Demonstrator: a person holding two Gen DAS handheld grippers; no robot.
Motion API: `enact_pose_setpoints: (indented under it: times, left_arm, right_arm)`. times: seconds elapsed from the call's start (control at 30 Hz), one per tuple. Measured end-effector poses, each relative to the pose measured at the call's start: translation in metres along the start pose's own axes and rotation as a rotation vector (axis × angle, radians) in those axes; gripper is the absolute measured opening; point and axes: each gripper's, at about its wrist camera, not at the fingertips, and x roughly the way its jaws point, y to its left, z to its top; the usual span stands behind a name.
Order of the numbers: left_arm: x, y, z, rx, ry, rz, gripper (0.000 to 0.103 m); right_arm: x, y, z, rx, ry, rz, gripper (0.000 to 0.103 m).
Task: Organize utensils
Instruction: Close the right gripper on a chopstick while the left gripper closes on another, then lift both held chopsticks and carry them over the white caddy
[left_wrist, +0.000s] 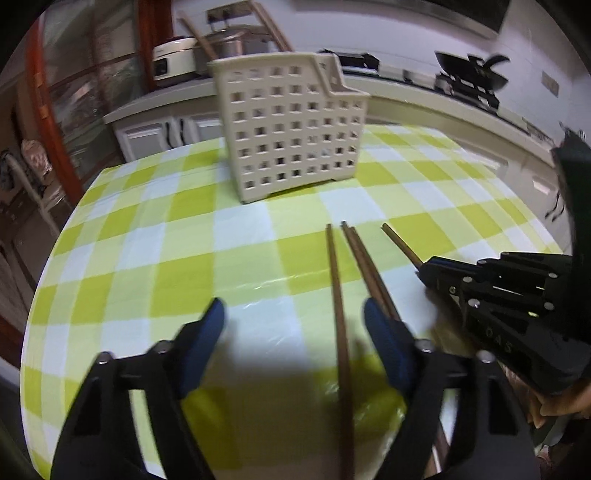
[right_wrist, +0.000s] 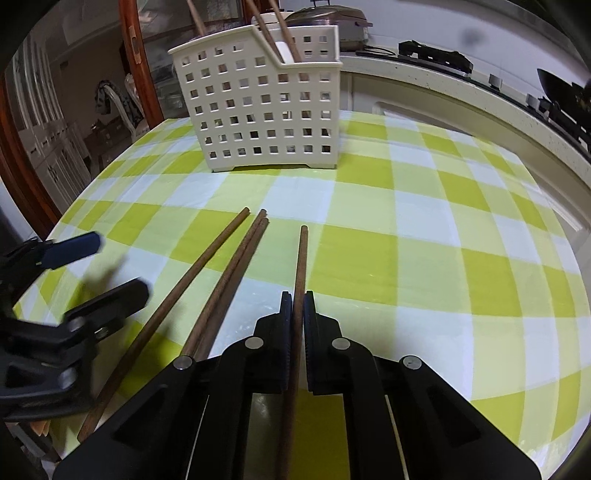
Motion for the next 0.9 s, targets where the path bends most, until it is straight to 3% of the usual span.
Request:
enact_pose_setpoints:
  times: [0.07, 0.3, 0.4, 0.9]
  left_arm:
    - [0.008, -0.008, 0.004, 0.024, 0.020, -0.006, 0.056]
    - [0.023, -0.020, 0.011, 0.066, 0.062, -0.010, 0.038]
    - [0.030, -0.022, 0.011, 0.073, 0.088, -0.020, 0.024]
    - [0.035, -0.029, 0.013, 0.101, 0.101, -0.031, 0.012]
  right_arm:
    - [-0.001, -0.001, -0.001, 0.001, 0.000, 0.006, 0.006]
    - [-0.002, -0.008, -0.003, 0.020, -0.003, 0.035, 0.006]
    - [-0.002, -0.009, -0.003, 0.020, -0.004, 0.040, 0.006]
    - [-0.002, -0.003, -0.003, -0.033, 0.004, 0.014, 0.006]
